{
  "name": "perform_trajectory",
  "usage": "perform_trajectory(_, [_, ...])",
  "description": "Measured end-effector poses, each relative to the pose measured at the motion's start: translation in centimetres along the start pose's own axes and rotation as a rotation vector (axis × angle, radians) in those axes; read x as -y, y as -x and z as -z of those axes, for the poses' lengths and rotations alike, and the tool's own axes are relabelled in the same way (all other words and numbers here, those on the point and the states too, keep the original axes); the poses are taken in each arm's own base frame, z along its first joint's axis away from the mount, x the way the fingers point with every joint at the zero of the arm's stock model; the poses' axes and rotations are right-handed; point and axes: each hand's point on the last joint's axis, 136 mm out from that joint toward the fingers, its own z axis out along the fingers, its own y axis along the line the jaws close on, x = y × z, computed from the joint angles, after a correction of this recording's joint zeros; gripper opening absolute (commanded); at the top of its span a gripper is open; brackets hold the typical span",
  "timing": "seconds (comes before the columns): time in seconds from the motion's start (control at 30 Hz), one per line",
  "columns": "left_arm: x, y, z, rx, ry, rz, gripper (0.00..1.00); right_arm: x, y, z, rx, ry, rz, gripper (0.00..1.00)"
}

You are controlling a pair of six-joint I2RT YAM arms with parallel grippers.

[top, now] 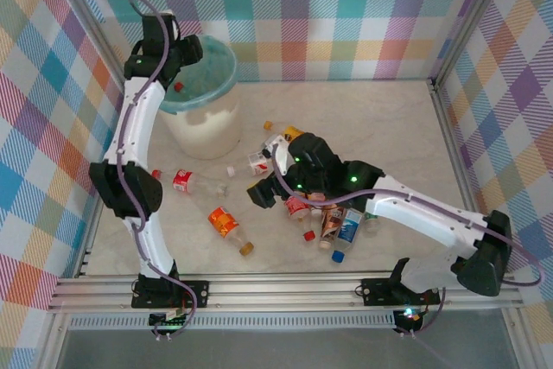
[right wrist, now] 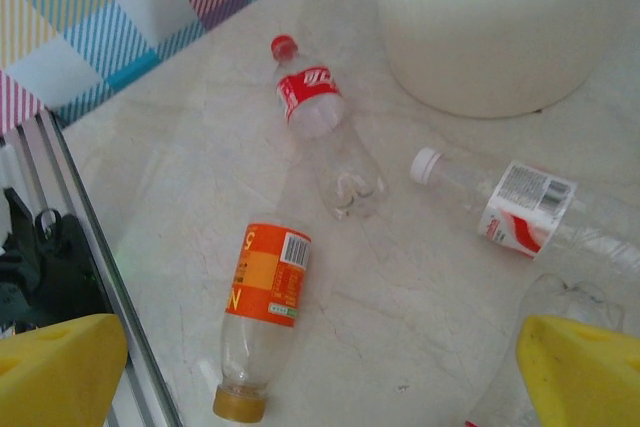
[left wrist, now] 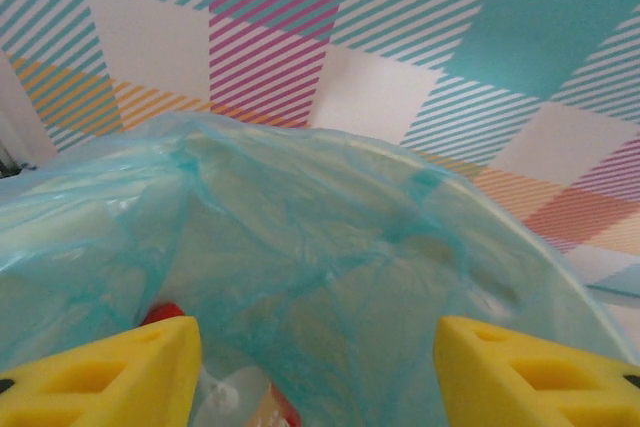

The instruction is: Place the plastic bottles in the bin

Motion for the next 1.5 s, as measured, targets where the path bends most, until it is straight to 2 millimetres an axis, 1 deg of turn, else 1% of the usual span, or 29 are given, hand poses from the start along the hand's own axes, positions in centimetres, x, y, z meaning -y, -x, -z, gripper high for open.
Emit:
perform_trajectory(0.07, [0.2,0.8,3.2,0.021,-0.024,0.005,0.65,-0.1,-0.5,-1.2,-0.042,0.013,0.01,0.99])
perform_trajectory(0.13, [0.4,1.4,7.0,0.048,-0.053,0.007,0.65,-0.3,-1.0,-2.4,-0.086,0.029,0.024,0.96])
perform_trajectory(0.17, [0.5,1.7,9.3,0.067,-0.07,0.009,0.65,-0.5,-1.2,-3.0,-0.11,0.039,0.032,0.94])
perform_trajectory(0.2, [0.5,1.7,11.4,0.081,-0.084,0.009,0.65,-0.6,-1.3,-3.8,-0.136,0.051,0.041,0.91])
perform_trajectory(0.23, [0.4,1.5,13.1,0.091,-0.094,0.009,0.65,-0.7,-1.3,-4.4,-0.155,0.058,0.047,0.89])
perform_trajectory(0.3, [-0.2,0.1,16.3,0.099,-0.105,0.01,0.67,-1.0,-1.2,-6.0,-0.192,0.079,0.062,0.87])
perform_trajectory(0.33, [-0.6,-0.9,17.3,0.096,-0.105,0.012,0.67,-1.1,-1.3,-6.6,-0.204,0.085,0.07,0.86])
perform_trajectory(0.4, [-1.7,-3.9,18.6,0.067,-0.09,0.024,0.67,-1.1,-1.5,-8.2,-0.237,0.097,0.083,0.85])
perform_trajectory(0.43, [-2.4,-5.4,18.8,0.051,-0.074,0.031,0.67,-1.1,-1.7,-8.9,-0.249,0.101,0.088,0.84])
perform_trajectory(0.5, [-4.2,-9.8,18.5,-0.002,-0.028,0.061,0.67,-1.0,-2.0,-10.4,-0.275,0.106,0.099,0.85])
perform_trajectory(0.53, [-5.2,-12.3,18.3,-0.035,-0.001,0.078,0.67,-0.9,-2.2,-11.4,-0.29,0.109,0.106,0.88])
perform_trajectory(0.57, [-6.3,-15.1,17.9,-0.079,0.03,0.098,0.67,-0.8,-2.4,-12.4,-0.302,0.109,0.112,0.92])
perform_trajectory(0.6, [-7.3,-17.8,17.6,-0.12,0.062,0.118,0.67,-0.6,-2.5,-13.4,-0.312,0.108,0.118,0.94])
perform_trajectory(0.63, [-8.1,-19.9,17.4,-0.156,0.089,0.136,0.67,-0.5,-2.6,-14.3,-0.32,0.105,0.128,0.95])
perform_trajectory(0.7, [-9.5,-23.7,17.2,-0.208,0.133,0.176,0.67,0.0,-2.8,-16.3,-0.336,0.093,0.144,0.95])
perform_trajectory(0.77, [-10.4,-25.8,17.5,-0.222,0.158,0.209,0.67,0.4,-3.1,-17.9,-0.352,0.082,0.163,0.95])
perform_trajectory(0.8, [-10.7,-26.4,17.8,-0.218,0.166,0.229,0.67,0.7,-3.3,-18.8,-0.364,0.077,0.174,0.95])
perform_trajectory(0.87, [-11.3,-26.9,18.4,-0.192,0.179,0.256,0.67,1.0,-3.7,-20.2,-0.376,0.07,0.188,0.96])
perform_trajectory(1.0, [-12.4,-26.9,19.7,-0.119,0.21,0.292,0.67,1.5,-4.6,-22.5,-0.408,0.064,0.208,0.97])
perform_trajectory(1.17, [-13.7,-27.3,20.7,-0.055,0.254,0.318,0.67,2.2,-6.3,-24.9,-0.463,0.057,0.221,0.97])
perform_trajectory(1.23, [-14.2,-27.7,21.0,-0.05,0.272,0.323,0.67,2.5,-7.3,-25.6,-0.492,0.054,0.223,0.96])
perform_trajectory(1.4, [-14.6,-28.3,21.1,-0.054,0.289,0.327,0.67,2.8,-8.2,-26.1,-0.524,0.052,0.23,0.91])
perform_trajectory(1.5, [-14.8,-29.0,20.9,-0.063,0.296,0.337,0.67,2.9,-8.7,-26.3,-0.536,0.055,0.236,0.9])
